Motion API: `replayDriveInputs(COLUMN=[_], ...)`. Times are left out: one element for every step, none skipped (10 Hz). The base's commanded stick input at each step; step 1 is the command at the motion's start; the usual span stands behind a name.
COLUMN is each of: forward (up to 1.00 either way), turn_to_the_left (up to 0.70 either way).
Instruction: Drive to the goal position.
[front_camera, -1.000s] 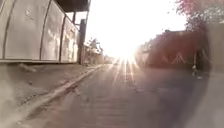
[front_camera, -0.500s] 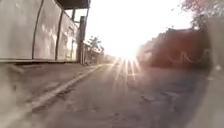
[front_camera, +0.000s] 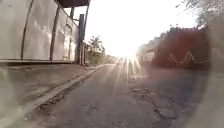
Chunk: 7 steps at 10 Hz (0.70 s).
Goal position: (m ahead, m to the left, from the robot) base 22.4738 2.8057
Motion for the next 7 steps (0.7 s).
replayDriveInputs(forward=[1.00, 1.00, 1.00, 1.00, 1.00, 1.00, 1.00], turn_to_the_left=[0.00, 0.00, 0.00, 0.00, 0.00, 0.00, 0.00])
